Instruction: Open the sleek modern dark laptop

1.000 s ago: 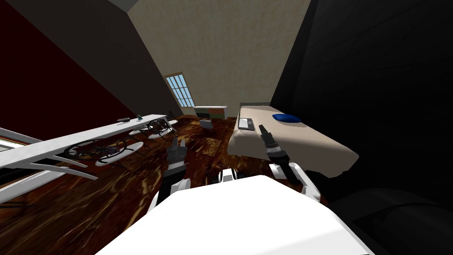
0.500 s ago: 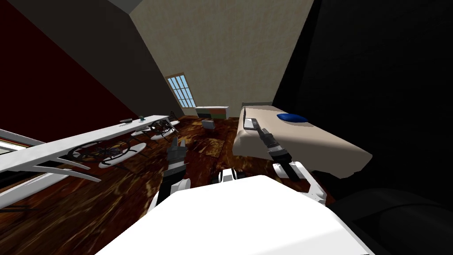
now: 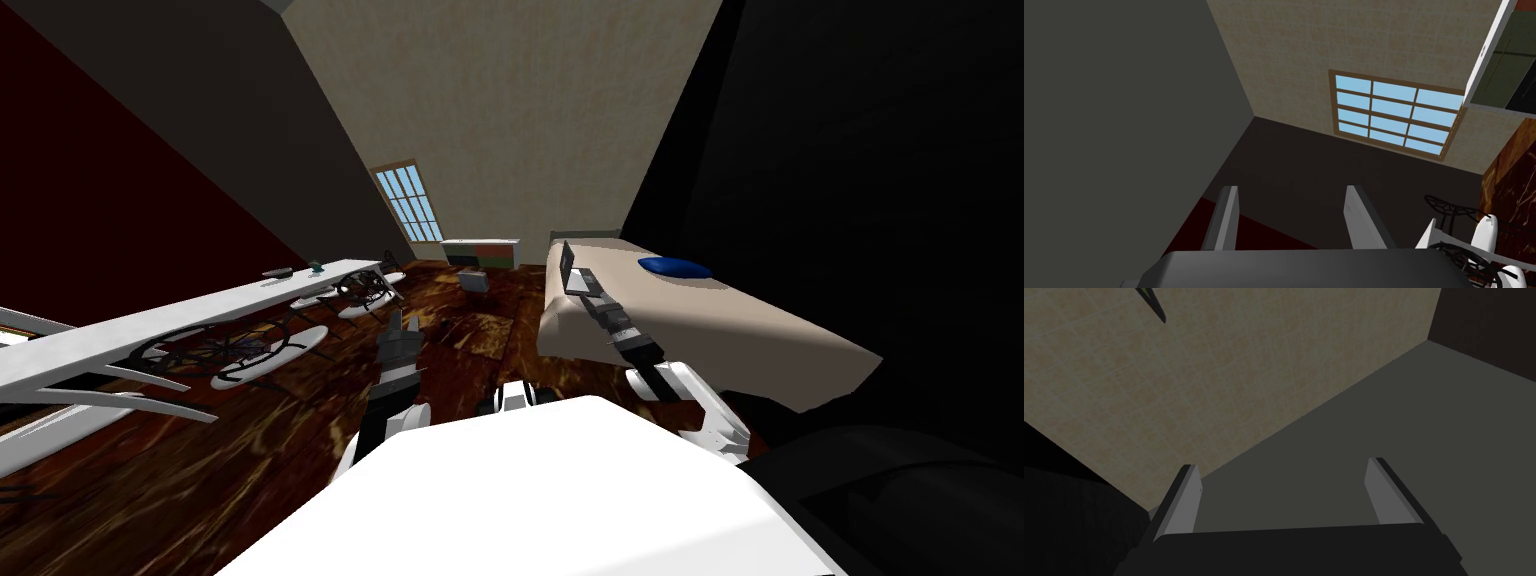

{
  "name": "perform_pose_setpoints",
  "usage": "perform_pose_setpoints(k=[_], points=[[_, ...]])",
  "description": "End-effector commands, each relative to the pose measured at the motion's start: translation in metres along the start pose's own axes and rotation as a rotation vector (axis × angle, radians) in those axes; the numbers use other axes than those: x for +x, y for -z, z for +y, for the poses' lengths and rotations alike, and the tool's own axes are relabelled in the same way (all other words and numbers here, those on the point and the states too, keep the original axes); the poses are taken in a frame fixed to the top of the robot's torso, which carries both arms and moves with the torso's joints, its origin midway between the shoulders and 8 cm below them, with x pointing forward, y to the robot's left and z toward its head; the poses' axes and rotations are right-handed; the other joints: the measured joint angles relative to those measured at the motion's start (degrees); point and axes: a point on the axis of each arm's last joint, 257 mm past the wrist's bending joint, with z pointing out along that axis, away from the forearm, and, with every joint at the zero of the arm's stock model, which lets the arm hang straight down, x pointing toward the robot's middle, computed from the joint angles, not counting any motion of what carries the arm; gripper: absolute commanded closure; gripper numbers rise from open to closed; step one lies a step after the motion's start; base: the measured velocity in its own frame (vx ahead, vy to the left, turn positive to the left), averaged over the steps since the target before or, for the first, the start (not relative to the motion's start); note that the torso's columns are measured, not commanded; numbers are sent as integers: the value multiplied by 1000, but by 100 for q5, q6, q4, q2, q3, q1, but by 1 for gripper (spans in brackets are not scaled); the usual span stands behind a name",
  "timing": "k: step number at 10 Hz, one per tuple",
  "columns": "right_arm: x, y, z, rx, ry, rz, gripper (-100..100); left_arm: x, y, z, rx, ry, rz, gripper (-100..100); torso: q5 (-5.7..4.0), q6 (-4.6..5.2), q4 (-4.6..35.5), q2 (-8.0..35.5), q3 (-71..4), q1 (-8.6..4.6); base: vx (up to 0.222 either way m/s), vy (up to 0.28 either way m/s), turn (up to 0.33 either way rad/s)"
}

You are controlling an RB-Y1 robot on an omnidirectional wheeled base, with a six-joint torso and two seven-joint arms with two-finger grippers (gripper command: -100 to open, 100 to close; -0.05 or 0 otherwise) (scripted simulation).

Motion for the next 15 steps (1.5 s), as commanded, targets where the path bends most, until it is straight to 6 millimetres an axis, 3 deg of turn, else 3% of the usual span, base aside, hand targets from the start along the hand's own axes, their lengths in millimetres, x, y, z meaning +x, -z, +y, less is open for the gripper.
perform_pose_setpoints(k=[1, 2, 3, 6, 7, 15], points=[[15, 2, -30, 44, 155, 64, -100, 0, 0, 0, 0, 0, 0, 0, 2, 0, -1, -8, -3, 13, 140, 125, -44], [20, 3, -45, 65, 221, 93, -100, 0, 0, 0, 0, 0, 0, 0, 9, 0, -5, -20, -11, 35, 200, 154, -40], [20, 3, -45, 64, 230, 93, -100, 0, 0, 0, 0, 0, 0, 0, 14, -2, -9, -37, -22, 50, 160, 113, -9], [32, 7, -92, 126, 430, 180, -100, 0, 0, 0, 0, 0, 0, 0, 7, 0, -2, -12, -6, 26, 182, 101, -34], [32, 7, -92, 126, 435, 180, -100, 0, 0, 0, 0, 0, 0, 0, 8, -1, -8, -34, -19, 30, 167, 96, -13], [27, 23, -211, 273, 890, 376, -100, 0, 0, 0, 0, 0, 0, 0, 8, 0, -1, -5, -3, 26, 205, 85, -44]])
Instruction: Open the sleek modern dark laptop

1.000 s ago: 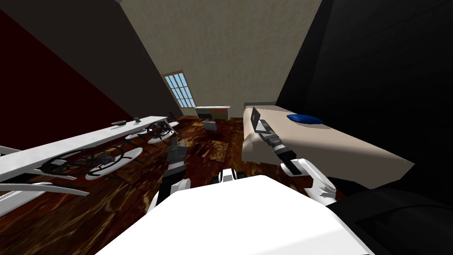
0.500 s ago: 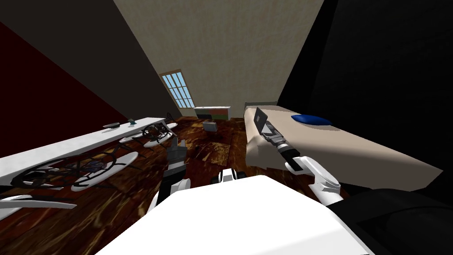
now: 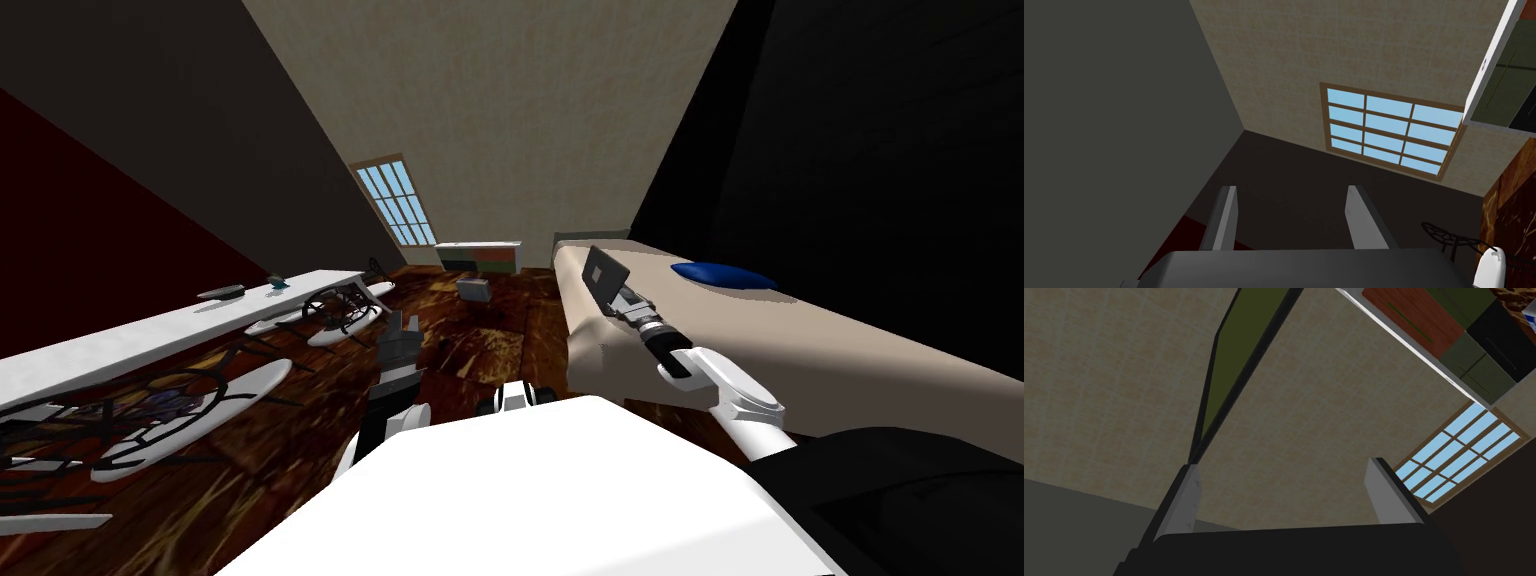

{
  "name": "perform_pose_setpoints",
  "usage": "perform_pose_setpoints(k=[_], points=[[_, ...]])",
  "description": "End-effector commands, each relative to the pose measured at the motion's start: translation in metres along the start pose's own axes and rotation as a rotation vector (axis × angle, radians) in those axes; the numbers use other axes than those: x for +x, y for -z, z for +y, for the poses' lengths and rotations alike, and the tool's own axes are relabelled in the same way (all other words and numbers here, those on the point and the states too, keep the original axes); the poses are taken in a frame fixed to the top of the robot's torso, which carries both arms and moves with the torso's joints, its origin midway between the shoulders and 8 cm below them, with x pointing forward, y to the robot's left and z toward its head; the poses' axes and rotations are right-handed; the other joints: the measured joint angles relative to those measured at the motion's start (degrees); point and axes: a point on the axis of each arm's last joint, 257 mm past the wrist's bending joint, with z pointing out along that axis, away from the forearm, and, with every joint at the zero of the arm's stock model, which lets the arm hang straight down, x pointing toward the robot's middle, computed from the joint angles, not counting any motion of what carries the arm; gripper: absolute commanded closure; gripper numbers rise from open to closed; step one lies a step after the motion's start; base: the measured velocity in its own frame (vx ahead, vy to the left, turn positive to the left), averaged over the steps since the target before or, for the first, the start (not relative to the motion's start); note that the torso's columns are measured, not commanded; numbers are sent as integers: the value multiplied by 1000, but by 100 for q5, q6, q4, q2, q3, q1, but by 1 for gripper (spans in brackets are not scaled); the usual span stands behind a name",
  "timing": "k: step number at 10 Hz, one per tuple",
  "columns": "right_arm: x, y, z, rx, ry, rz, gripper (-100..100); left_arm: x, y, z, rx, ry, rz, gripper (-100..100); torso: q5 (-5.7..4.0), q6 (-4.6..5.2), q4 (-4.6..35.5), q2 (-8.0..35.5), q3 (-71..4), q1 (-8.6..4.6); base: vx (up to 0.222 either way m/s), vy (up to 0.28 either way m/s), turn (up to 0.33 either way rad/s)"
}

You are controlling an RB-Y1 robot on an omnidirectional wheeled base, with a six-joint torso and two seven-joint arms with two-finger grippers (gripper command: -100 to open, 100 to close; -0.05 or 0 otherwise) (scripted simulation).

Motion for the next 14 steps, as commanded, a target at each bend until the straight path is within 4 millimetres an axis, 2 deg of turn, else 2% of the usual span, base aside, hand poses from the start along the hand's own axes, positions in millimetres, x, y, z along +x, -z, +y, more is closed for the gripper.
perform_pose_setpoints(k=[1, 3, 4, 5, 6, 14], points=[[16, -4, -29, 40, 119, 53, -100, 0, 0, 0, 0, 0, 0, 0, 0, 0, 2, 4, 4, -1, 188, 16, -35], [26, -7, -48, 65, 198, 86, -100, 0, 0, 0, 0, 0, 0, 0, 0, 0, 3, 10, 7, 3, 160, 17, -36], [23, -6, -38, 56, 168, 74, -100, 0, 0, 0, 0, 0, 0, 0, 1, 0, 1, 1, 2, 3, 75, 2, -8], [24, -6, -40, 58, 175, 77, -100, 0, 0, 0, 0, 0, 0, 0, 0, -1, 4, 17, 10, 4, 16, 0, 4], [23, -6, -40, 58, 174, 76, 100, 0, 0, 0, 0, 0, 0, 0, 1, 0, 7, 24, 16, 5, 8, -1, -2], [32, -27, -44, 83, -177, 68, 100, 0, 0, 0, 0, 0, 0, 0, -11, 8, -10, -23, -12, -23, -55, -60, 22]])
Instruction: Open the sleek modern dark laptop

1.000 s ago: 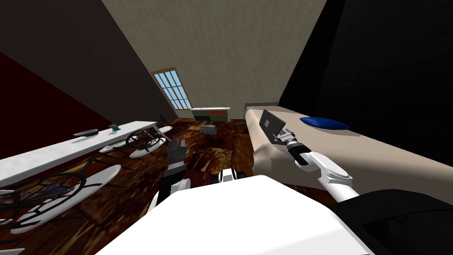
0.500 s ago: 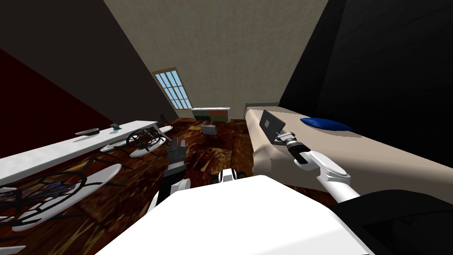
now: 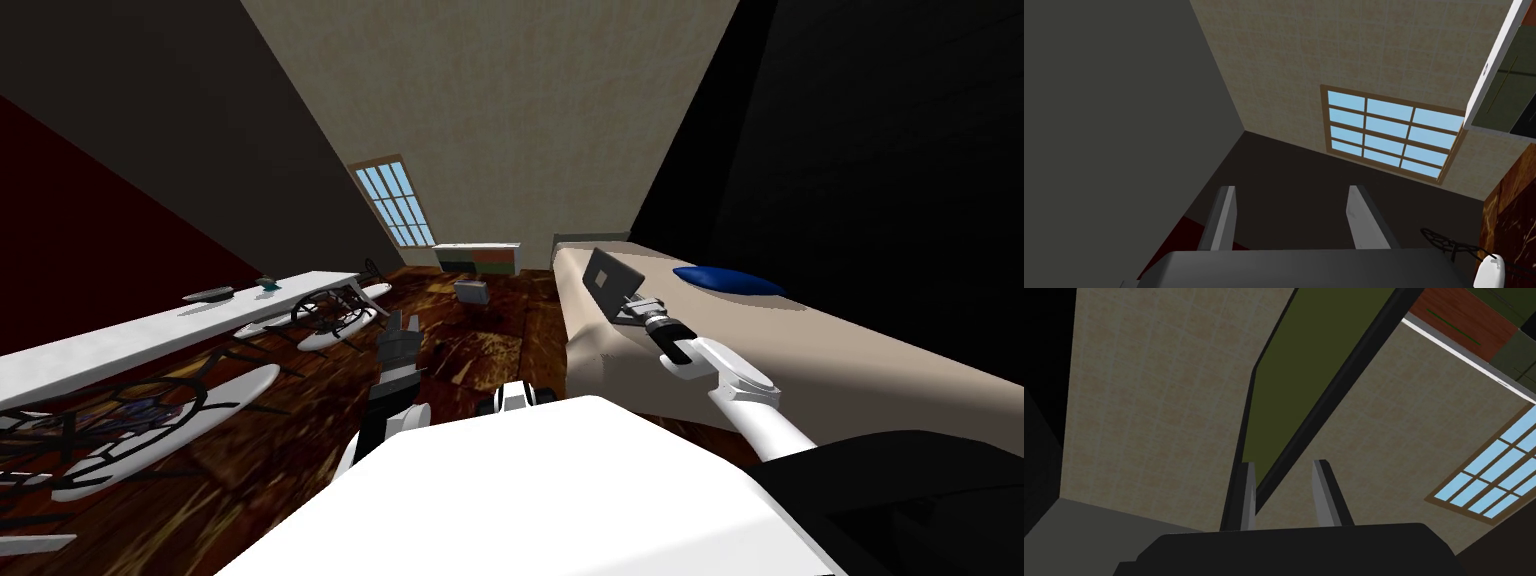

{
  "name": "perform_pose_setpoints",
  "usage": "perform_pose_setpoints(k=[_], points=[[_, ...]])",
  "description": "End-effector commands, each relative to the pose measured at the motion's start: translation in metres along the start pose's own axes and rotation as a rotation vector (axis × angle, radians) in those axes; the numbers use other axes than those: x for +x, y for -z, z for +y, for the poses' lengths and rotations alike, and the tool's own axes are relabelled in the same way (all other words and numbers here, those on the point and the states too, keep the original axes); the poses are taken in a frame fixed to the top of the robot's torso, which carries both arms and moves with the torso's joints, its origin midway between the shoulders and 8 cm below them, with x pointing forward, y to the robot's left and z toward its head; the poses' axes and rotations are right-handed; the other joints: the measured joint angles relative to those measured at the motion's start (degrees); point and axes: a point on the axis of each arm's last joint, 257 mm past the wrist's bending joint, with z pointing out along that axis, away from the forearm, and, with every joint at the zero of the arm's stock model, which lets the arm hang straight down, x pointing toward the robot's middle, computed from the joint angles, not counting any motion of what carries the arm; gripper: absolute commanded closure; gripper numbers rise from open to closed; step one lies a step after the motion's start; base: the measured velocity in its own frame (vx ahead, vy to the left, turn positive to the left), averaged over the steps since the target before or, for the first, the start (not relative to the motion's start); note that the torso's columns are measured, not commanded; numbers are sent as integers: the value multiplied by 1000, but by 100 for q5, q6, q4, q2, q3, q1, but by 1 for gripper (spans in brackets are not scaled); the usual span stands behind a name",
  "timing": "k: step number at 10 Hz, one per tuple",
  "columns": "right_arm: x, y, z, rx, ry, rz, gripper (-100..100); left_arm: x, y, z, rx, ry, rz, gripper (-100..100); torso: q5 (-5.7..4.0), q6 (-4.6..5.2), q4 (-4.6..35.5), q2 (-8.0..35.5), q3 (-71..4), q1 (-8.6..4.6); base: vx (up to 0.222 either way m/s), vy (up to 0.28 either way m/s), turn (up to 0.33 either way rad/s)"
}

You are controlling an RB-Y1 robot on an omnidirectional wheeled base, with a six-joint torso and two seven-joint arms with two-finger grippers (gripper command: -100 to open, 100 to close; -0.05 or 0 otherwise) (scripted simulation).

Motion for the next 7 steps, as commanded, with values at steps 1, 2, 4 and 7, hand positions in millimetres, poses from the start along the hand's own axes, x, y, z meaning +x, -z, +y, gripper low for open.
perform_pose_setpoints(k=[1, 2, 4, 7], points=[[5, -6, -2, 9, -104, 6, 100, 0, 0, 0, 0, 0, 0, 0, -1, -1, 0, 0, 0, -3, -60, -53, 22], [1, -4, -1, 3, -79, 0, 100, 0, 0, 0, 0, 0, 0, 0, -2, -1, -1, -1, 0, -1, -27, -19, 13], [14, -10, 12, 6, -248, 5, 100, 0, 0, 0, 0, 0, 0, 0, -2, -3, -2, -2, -1, -10, -46, -106, 10], [25, -16, 27, 9, -411, 9, 100, 0, 0, 0, 0, 0, 0, 0, -24, 5, -17, -21, -9, -31, -50, -102, 3]])
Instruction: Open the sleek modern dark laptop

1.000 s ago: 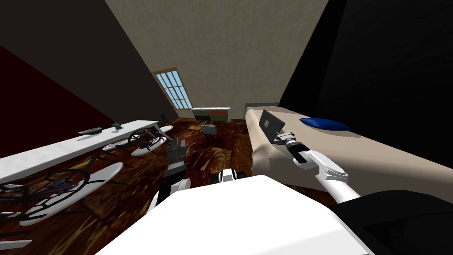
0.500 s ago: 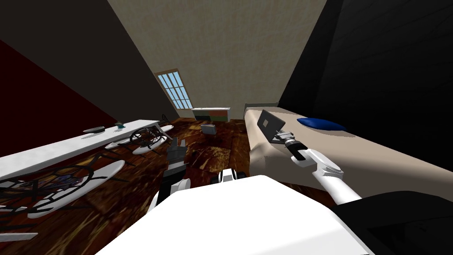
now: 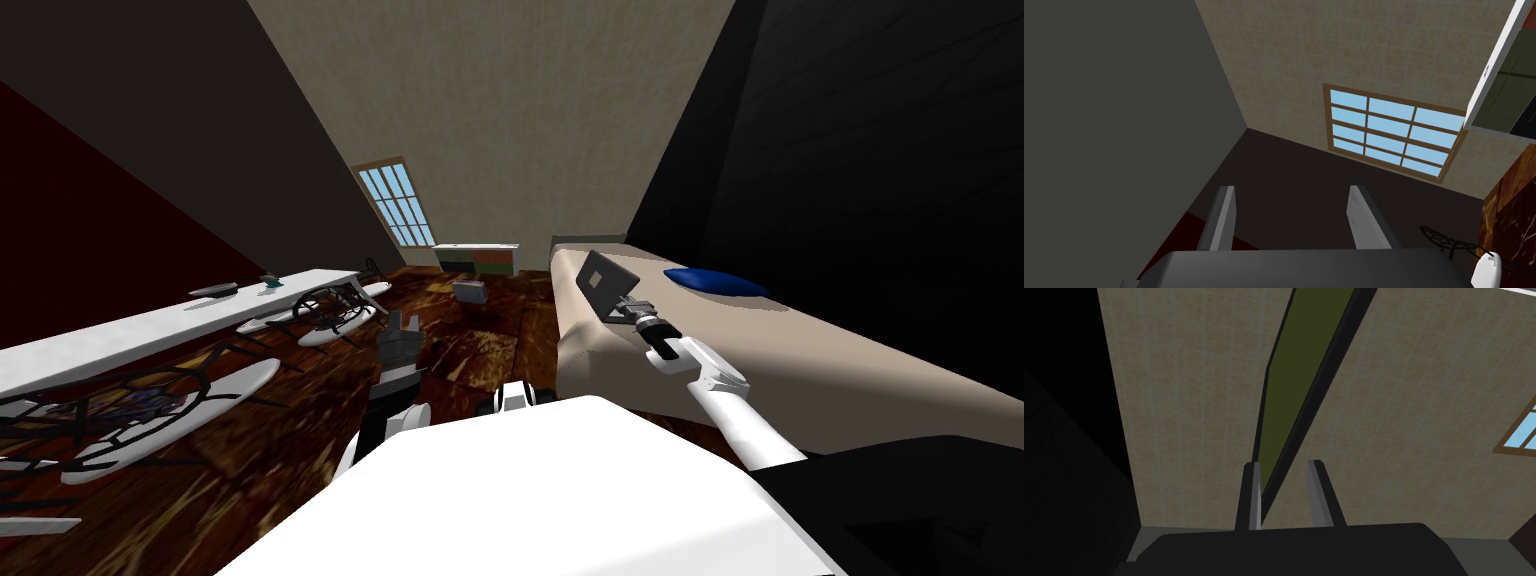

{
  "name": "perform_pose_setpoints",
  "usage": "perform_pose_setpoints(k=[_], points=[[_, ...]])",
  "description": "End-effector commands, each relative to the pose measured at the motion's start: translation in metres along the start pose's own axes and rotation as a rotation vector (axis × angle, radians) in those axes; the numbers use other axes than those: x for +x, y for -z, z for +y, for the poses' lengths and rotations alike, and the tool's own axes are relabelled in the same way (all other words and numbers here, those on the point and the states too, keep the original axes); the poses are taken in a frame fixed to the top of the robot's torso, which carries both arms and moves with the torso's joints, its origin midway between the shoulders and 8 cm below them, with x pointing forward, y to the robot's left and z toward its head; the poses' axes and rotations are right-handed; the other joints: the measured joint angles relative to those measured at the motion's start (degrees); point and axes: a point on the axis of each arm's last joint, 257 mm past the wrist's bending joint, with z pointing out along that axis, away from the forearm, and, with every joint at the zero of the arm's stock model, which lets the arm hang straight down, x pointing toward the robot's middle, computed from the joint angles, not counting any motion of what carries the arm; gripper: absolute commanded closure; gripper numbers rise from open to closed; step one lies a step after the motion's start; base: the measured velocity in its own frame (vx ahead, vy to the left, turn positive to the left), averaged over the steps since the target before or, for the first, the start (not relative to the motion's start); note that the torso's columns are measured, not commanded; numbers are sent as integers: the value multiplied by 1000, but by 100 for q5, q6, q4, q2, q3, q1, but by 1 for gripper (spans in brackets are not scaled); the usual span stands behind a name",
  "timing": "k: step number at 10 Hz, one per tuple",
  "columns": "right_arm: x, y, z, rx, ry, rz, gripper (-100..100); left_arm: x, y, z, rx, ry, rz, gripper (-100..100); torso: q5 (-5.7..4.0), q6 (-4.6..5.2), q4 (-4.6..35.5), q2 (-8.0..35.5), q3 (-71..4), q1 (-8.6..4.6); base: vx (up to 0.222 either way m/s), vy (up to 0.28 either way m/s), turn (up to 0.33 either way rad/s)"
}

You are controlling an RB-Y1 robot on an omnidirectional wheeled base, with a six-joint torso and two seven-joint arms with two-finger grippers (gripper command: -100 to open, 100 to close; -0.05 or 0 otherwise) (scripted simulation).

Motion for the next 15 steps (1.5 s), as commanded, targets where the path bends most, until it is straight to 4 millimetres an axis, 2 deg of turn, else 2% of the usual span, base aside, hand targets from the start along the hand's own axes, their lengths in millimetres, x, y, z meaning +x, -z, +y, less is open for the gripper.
perform_pose_setpoints(k=[1, 2, 3, 6, 7, 10, 11, 14, 15], points=[[19, -2, 8, 11, -148, 16, 100, 0, 0, 0, 0, 0, 0, 0, -11, 3, -7, 1, 0, -11, -65, -110, 21], [23, -3, 11, 12, -189, 16, 100, 0, 0, 0, 0, 0, 0, 0, -17, 12, -11, 4, 3, -14, -37, -96, -6], [8, -7, 11, -1, -160, -5, 100, 0, 0, 0, 0, 0, 0, 0, -15, 11, -12, -4, -2, -14, -17, -34, 6], [35, -6, 31, -7, -332, 4, 100, 0, 0, 0, 0, 0, 0, 0, -12, -13, -15, -5, -3, 10, -11, -88, -46], [35, -6, 31, -7, -332, 4, 100, 0, 0, 0, 0, 0, 0, 0, -13, -19, -17, -9, -4, 12, 2, -60, -3], [55, -4, 48, -10, -456, 12, 100, 0, 0, 0, 0, 0, 0, 0, -26, -28, -32, -11, -5, 33, 2, -68, -37], [55, -4, 48, -10, -456, 12, 100, 0, 0, 0, 0, 0, 0, 0, -30, -32, -34, -9, -2, 33, -4, -51, -18], [74, -2, 68, -12, -579, 19, 100, 0, 0, 0, 0, 0, 0, 0, -28, -42, -36, -12, -5, 46, -5, -61, -34], [60, -6, 54, -10, -548, -10, 100, 0, 0, 0, 0, 0, 0, 0, -29, -47, -36, -19, -9, 40, -9, -29, -23]])
